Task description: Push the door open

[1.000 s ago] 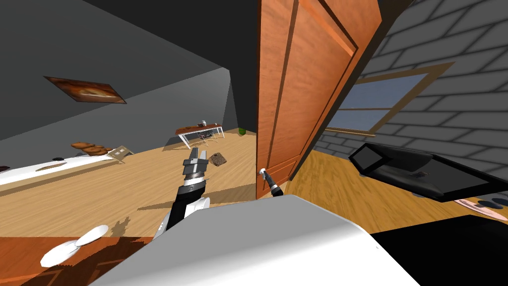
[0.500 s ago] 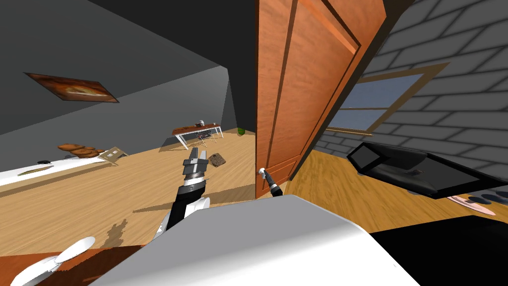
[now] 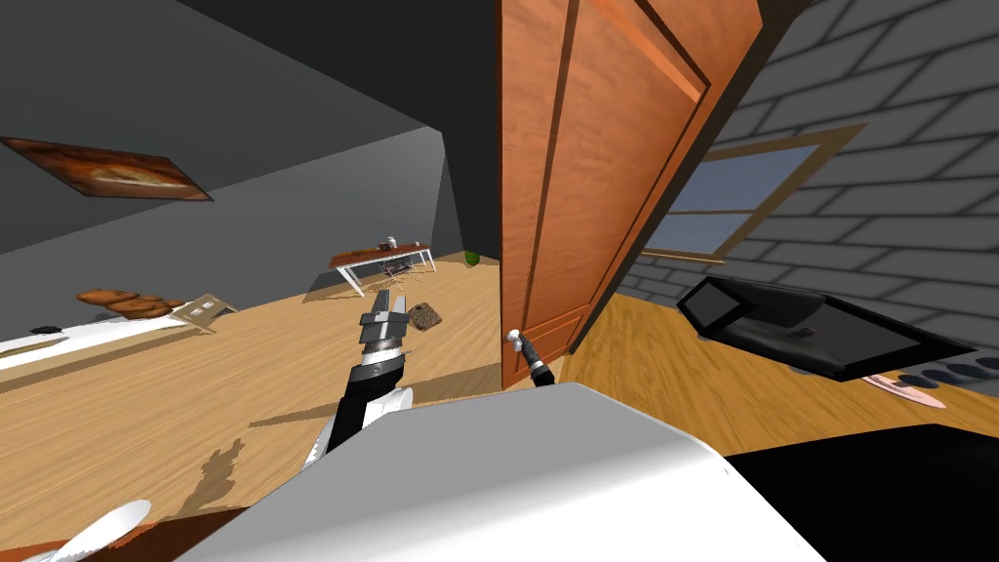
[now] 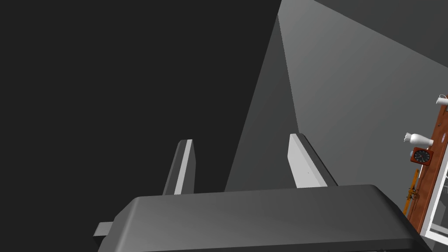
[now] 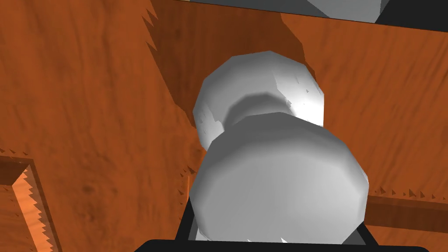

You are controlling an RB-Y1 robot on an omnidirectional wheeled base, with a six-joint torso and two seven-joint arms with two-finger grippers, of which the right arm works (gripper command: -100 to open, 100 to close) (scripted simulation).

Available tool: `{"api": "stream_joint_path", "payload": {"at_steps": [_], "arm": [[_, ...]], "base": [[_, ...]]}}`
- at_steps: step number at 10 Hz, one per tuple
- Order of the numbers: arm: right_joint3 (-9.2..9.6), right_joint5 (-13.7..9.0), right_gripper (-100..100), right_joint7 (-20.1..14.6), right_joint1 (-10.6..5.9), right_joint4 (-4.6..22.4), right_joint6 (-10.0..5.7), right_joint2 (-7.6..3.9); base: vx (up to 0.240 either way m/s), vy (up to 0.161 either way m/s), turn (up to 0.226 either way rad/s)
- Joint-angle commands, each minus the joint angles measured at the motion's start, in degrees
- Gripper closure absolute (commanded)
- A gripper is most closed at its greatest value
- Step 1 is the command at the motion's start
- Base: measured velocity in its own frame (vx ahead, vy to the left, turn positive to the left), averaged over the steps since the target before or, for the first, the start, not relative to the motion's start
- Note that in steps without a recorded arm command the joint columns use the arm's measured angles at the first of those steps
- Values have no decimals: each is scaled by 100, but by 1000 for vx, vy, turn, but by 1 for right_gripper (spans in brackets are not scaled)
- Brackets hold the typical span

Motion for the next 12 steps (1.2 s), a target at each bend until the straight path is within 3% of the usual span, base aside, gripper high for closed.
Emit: {"api": "stream_joint_path", "payload": {"at_steps": [1, 9, 12], "arm": [[52, -111, 100, -286, -59, 24, -23, 10], [278, -584, 100, -1453, -250, 198, 11, 48], [323, -679, 100, -1734, -288, 233, 17, 56]], "base": [[41, 21, -50], [43, 24, -48], [35, 21, -35]]}}
